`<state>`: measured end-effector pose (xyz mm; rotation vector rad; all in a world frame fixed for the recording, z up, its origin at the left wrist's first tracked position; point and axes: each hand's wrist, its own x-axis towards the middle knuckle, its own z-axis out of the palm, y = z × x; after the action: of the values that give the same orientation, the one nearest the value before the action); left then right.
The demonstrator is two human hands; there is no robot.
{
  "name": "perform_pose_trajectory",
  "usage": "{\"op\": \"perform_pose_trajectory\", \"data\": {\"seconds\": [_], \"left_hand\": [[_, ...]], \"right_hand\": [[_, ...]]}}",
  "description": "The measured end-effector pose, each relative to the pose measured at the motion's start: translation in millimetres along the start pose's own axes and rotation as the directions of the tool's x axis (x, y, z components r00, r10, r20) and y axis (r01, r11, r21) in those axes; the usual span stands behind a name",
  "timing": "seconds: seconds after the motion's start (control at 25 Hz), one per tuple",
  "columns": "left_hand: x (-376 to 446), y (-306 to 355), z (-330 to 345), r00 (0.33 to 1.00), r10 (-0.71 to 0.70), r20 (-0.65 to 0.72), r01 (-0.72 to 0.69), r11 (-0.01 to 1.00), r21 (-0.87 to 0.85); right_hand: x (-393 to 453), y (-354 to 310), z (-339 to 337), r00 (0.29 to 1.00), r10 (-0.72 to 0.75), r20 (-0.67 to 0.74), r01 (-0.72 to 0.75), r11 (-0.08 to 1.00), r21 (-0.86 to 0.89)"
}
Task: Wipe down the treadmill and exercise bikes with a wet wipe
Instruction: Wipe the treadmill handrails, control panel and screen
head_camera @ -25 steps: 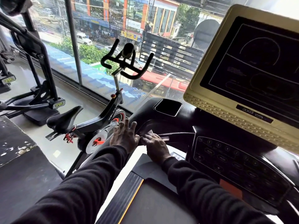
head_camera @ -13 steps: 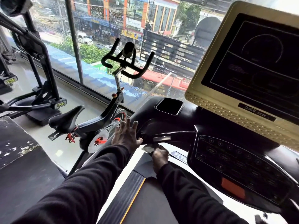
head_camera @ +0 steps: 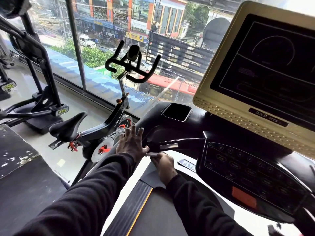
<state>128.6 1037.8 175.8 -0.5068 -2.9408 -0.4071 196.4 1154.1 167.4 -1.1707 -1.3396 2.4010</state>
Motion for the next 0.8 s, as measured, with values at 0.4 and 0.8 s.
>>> {"op": "perform_pose_trajectory", "data": {"seconds": [0.4,0.8], "left_hand": [[0.0,2.9,-0.4,1.000,-0.011,0.007,0.011,0.999,0.047],[-1.0,2.2,-1.4,1.000,-0.011,-0.004,0.011,0.999,0.039]], "right_hand": [[8.4,-13.5,-24.5,0.962,-0.168,-0.215,0.142,0.981,-0.129],[11.0,-35.9,-40.1,0.893,-0.203,-0.402,0.125,0.969,-0.211]]}}
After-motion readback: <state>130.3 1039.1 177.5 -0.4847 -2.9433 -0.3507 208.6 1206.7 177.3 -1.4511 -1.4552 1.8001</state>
